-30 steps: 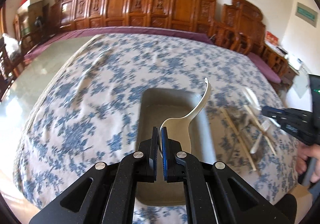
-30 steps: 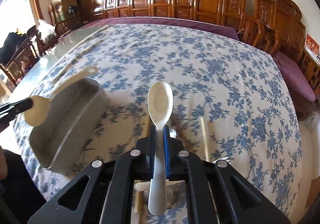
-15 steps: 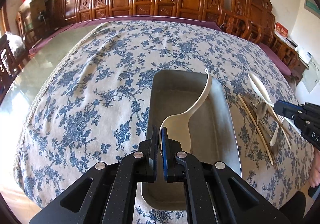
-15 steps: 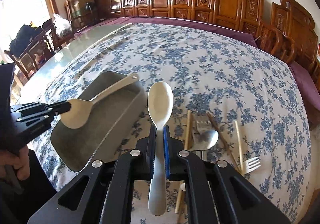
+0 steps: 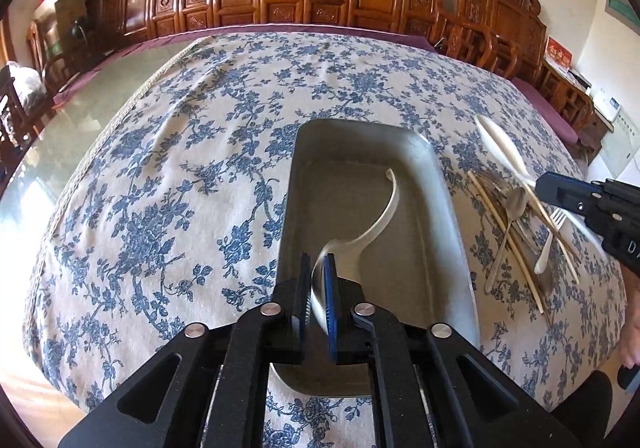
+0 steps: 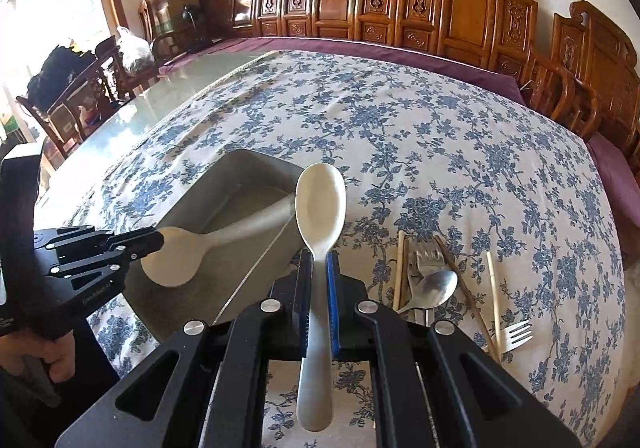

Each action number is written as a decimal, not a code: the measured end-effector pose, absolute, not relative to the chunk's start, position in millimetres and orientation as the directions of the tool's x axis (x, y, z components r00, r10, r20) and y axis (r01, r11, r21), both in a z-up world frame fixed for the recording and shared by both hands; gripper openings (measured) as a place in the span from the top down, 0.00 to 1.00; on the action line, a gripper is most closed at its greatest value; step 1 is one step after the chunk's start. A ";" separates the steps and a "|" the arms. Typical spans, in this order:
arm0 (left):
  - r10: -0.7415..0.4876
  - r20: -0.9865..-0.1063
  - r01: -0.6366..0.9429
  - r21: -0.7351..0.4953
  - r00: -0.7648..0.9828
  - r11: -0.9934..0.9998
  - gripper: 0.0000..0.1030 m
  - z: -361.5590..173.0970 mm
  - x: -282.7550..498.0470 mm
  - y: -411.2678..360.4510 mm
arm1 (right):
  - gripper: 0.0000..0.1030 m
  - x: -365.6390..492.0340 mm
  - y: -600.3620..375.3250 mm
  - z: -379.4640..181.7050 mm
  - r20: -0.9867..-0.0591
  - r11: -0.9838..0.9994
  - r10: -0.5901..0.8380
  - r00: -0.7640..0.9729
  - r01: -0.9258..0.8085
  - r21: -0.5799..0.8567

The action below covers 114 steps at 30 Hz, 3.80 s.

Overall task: Organize utensils
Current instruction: 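Carry the ladle into the grey tray with the left tool while the right tool carries the spoon there, then open both tools to release the ladle and spoon into the tray, then grasp a wooden chopstick with the right tool and lift it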

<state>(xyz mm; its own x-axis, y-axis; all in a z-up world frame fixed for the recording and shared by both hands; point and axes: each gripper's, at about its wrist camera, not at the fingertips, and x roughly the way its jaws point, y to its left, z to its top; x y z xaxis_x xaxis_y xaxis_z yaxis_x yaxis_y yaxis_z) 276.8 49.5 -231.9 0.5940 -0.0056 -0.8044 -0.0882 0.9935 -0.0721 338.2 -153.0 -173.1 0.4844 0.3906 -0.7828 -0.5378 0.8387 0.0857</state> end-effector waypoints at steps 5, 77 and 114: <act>-0.028 -0.785 -0.071 -0.090 0.619 0.993 0.89 -221.0 275.3 52.7 | 0.91 335.7 -145.6 -170.1 -0.779 0.836 0.404 0.480 -0.539 0.102; -0.230 -0.739 0.194 -0.136 0.634 0.972 0.43 -201.9 285.1 -28.7 | 0.77 408.1 -255.9 -263.6 -0.904 0.919 0.126 0.409 -0.390 -0.048; -0.252 -0.748 0.271 -0.100 0.614 0.957 0.49 -202.0 277.2 -60.9 | 0.94 355.5 -310.8 -193.0 -0.795 0.949 0.186 0.578 -0.317 -0.009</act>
